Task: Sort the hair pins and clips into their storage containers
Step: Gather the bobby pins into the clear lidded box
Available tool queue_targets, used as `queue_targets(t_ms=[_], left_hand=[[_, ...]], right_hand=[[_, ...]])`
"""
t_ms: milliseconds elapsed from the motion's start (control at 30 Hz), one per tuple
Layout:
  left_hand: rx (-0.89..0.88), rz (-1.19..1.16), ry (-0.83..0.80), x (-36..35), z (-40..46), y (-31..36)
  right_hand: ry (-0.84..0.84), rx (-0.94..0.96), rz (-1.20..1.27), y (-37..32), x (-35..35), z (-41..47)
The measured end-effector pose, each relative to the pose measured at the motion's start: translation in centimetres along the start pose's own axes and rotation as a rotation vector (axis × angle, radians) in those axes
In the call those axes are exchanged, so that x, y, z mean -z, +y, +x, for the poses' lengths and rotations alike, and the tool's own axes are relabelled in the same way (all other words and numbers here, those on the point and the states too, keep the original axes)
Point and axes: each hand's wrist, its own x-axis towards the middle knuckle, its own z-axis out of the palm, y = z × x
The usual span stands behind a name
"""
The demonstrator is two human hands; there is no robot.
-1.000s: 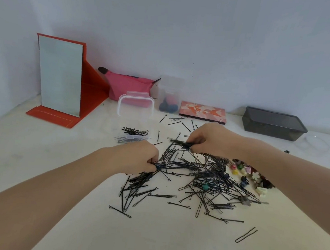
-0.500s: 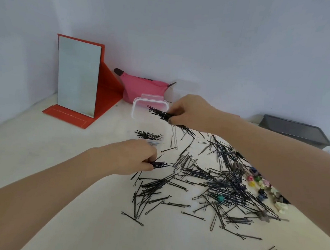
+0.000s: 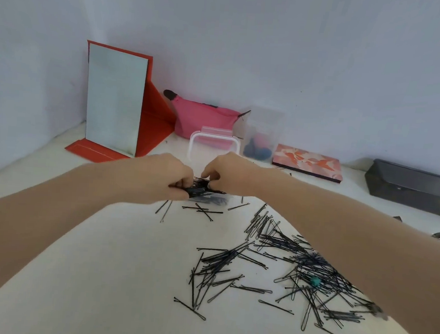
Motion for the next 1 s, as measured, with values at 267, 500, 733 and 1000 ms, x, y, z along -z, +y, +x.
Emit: queue_targets(t_ms=[267,500,733,1000], left_hand=[[-0.024,0.043,0.082,2.5,2.7,-1.0],[-0.097,0.146,0.078,0.8,6.7,0.0],[-0.025,-0.047,0.061,-2.7,6.8,-0.6],[0.043,-0.294,0.284,-3.6,3.7,-3.1]], right_hand=[[0.294,-0.132,0.339,2.5,1.7,-1.5],[0.190,-0.240,0.314,3.9,1.4,-3.6],[0.083,-0.266,0.309,3.3,0.8,-4.5],[0.026,-0.073,-0.064,1.9,0.2,-4.1]])
